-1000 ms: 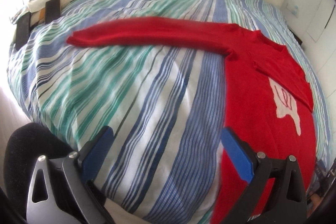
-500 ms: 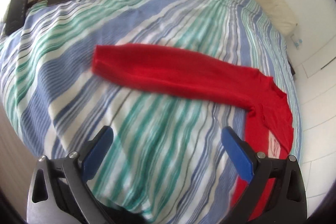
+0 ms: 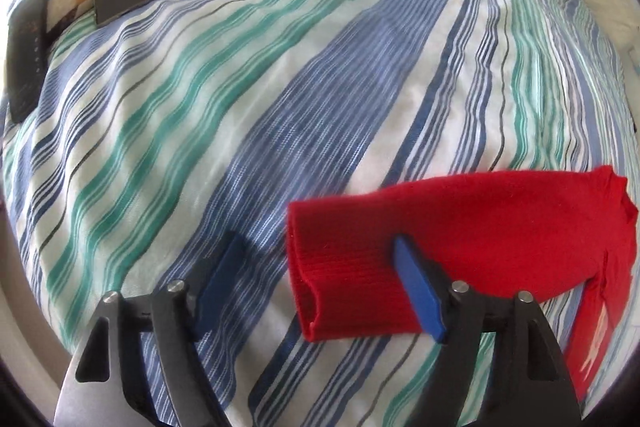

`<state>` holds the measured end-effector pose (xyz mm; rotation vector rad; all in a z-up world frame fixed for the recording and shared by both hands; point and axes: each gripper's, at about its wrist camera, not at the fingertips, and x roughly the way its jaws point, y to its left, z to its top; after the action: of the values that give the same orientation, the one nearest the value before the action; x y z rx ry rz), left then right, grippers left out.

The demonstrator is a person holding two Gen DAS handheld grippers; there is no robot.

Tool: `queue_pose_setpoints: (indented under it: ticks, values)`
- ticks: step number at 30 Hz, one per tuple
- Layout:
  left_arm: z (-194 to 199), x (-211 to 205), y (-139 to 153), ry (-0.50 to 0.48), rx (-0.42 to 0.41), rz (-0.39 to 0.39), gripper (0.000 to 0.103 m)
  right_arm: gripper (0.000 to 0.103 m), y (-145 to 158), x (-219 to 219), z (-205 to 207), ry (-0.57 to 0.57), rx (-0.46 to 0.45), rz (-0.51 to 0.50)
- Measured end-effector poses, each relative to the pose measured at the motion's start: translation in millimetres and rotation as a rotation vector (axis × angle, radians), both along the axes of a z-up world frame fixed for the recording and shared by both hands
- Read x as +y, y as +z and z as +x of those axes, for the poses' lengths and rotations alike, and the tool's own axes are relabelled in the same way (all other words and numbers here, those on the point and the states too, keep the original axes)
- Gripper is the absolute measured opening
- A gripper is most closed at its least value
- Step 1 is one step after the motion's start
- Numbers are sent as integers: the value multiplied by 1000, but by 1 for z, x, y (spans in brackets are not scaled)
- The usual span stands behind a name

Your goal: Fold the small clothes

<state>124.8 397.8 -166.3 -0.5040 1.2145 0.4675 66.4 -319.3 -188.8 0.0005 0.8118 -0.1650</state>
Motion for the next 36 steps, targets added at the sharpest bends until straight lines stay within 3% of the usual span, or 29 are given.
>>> queue_pose_setpoints:
  ticks: [1,2,4,8,11,14,18,23,25,26,27,29,33,36]
  values:
    - [0,-2,3,-2,-4,-4,20,103,0,0,0,0,0,0]
    - [0,-3,8,0,-19,-44,5,103,0,0,0,0,0,0]
    - [4,-12,33,-4,-27,-7,5,103,0,0,0,0,0,0]
    - [31,-57,112,-145,-91,94,5,103,0,0,0,-1,1,-1]
    - [62,-112,178,-303,-198,114,5,103,0,0,1,-1,3,-3]
    - [99,-186,226,-463,-290,96,5,103,0,-1,2,-1,5,-5]
    - [133,-284,253,-643,-364,2,5,103,0,-1,2,-2,5,-6]
    - [156,-389,238,-810,-381,-32,5,103,0,0,2,-2,5,-6]
    - [165,-417,219,-859,-371,-83,10,103,0,-1,2,-2,5,-6]
    - [168,-427,207,-870,-352,-107,21,103,0,0,2,-2,5,-6]
    - [171,-434,195,-865,-323,-116,49,103,0,-1,2,-2,6,-6]
    - [168,-430,175,-815,-295,-92,78,103,0,0,1,-2,5,-6]
    - [150,-379,147,-704,-256,-49,80,103,0,-1,2,-1,5,-3]
    - [122,-321,122,-571,-244,74,90,103,1,-2,3,0,11,-1]
